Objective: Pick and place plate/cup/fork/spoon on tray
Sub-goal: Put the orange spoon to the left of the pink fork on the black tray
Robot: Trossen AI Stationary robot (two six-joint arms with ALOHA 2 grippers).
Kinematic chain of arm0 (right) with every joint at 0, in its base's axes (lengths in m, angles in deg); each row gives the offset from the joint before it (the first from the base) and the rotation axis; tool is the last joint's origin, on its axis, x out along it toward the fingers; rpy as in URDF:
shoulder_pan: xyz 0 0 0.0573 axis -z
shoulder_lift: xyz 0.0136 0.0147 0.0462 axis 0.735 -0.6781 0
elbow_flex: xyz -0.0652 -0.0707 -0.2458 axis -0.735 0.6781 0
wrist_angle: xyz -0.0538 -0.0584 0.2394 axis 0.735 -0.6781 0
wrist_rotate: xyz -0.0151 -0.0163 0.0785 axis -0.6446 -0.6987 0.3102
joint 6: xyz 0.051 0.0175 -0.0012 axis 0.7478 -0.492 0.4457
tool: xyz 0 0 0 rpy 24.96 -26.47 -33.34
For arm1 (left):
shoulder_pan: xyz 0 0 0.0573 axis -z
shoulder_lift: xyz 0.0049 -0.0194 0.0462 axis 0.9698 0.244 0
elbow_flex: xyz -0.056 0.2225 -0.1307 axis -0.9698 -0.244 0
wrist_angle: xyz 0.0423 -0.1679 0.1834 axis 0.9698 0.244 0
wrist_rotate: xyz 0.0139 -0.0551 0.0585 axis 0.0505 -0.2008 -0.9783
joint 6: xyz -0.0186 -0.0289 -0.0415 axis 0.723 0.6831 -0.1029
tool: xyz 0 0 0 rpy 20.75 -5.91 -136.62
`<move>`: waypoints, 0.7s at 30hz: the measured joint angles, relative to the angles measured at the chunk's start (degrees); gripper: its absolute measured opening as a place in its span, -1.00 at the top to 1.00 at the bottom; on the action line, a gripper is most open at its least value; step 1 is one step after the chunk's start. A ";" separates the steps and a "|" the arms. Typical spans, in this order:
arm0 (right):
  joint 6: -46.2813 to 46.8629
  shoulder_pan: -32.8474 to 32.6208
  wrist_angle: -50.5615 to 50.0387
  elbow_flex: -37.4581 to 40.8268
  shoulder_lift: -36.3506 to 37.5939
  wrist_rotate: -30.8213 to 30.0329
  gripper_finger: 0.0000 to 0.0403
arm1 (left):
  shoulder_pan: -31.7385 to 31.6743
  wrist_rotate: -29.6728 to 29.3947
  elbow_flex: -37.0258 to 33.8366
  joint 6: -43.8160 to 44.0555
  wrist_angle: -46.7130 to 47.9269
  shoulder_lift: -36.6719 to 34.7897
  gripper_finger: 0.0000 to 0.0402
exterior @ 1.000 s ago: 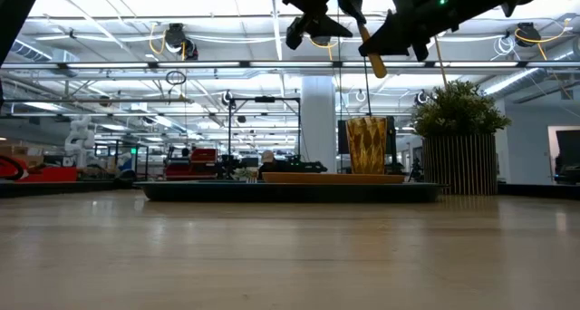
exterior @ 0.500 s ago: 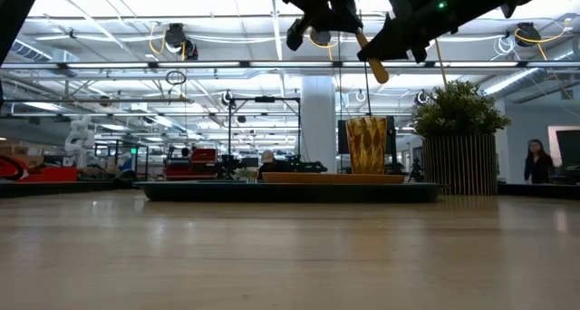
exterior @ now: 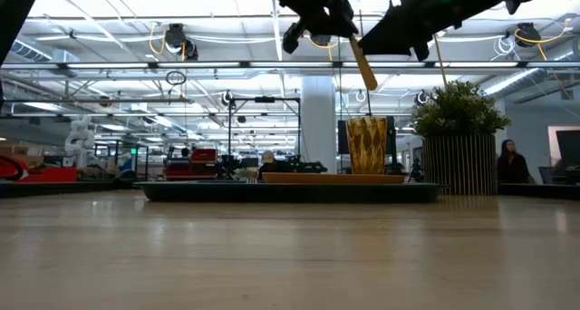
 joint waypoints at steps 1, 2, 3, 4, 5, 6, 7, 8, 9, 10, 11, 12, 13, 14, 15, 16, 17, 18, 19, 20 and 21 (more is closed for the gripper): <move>0.24 0.01 -0.23 0.00 0.49 0.13 0.37 | -0.22 1.34 0.00 0.01 -0.40 -0.06 0.91; 0.48 0.02 -0.85 0.00 0.91 0.89 0.33 | -0.50 2.46 0.00 0.02 -0.35 -0.29 0.91; 0.83 0.03 -1.51 0.00 1.32 1.70 0.30 | -0.82 3.53 -0.04 0.00 -0.01 -0.58 0.91; 0.94 0.05 -2.55 0.00 1.89 2.40 0.27 | -1.00 4.28 -0.04 0.02 -0.29 -0.74 0.91; 0.97 0.04 -3.98 0.00 2.58 3.04 0.24 | -1.27 4.91 0.05 0.04 -0.63 -0.94 0.91; 1.03 0.03 -5.34 0.00 3.36 3.12 0.22 | -1.53 5.60 0.13 0.04 -0.52 -1.55 0.91; 1.28 0.02 -6.92 0.00 4.24 3.48 0.21 | -1.83 6.32 0.10 0.02 0.14 -2.45 0.91; 1.94 0.03 -8.66 0.00 5.16 4.21 0.20 | -2.05 6.70 0.09 -0.04 0.16 -3.15 0.91; 2.81 0.04 -10.68 -0.01 6.05 4.48 0.19 | -2.20 6.71 0.12 -0.22 -0.69 -3.89 0.91; 3.82 0.04 -13.07 -0.02 7.02 4.50 0.19 | -2.53 6.75 0.17 -0.43 -0.55 -4.93 0.91; 4.87 0.04 -15.14 0.00 7.87 4.50 0.19 | -2.83 6.80 0.17 -0.87 0.25 -5.92 0.91; 6.16 0.04 -17.11 0.00 8.81 4.56 0.19 | -3.08 6.85 0.17 -1.47 0.44 -6.91 0.91; 7.41 0.04 -19.29 -0.02 9.80 4.67 0.19 | -3.46 6.86 0.17 -2.02 0.94 -7.88 0.91; 8.73 0.04 -21.72 -0.02 10.62 4.75 0.19 | -3.87 6.86 0.17 -2.40 2.57 -8.89 0.91; 9.93 0.04 -23.75 -0.02 11.39 4.77 0.19 | -4.30 6.83 0.17 -2.61 4.08 -9.77 0.91; 10.96 0.04 -25.59 -0.02 12.19 4.75 0.19 | -4.68 6.82 0.17 -2.83 5.62 -10.76 0.91; 11.84 0.04 -27.52 -0.02 12.86 4.75 0.19 | -5.05 6.82 0.17 -3.05 8.21 -11.76 0.91; 12.67 0.04 -29.11 -0.02 13.47 4.75 0.19 | -5.47 6.82 0.17 -3.33 10.89 -12.69 0.91; 13.37 0.04 -30.20 -0.02 14.08 4.74 0.19 | -5.86 6.82 0.17 -3.50 13.40 -13.44 0.91; 14.03 0.04 -31.22 -0.02 14.62 4.75 0.19 | -6.21 6.84 0.20 -3.49 16.26 -14.04 0.91; 14.55 0.04 -32.23 -0.02 15.07 4.75 0.19 | -6.60 6.88 0.20 -3.43 19.26 -14.54 0.91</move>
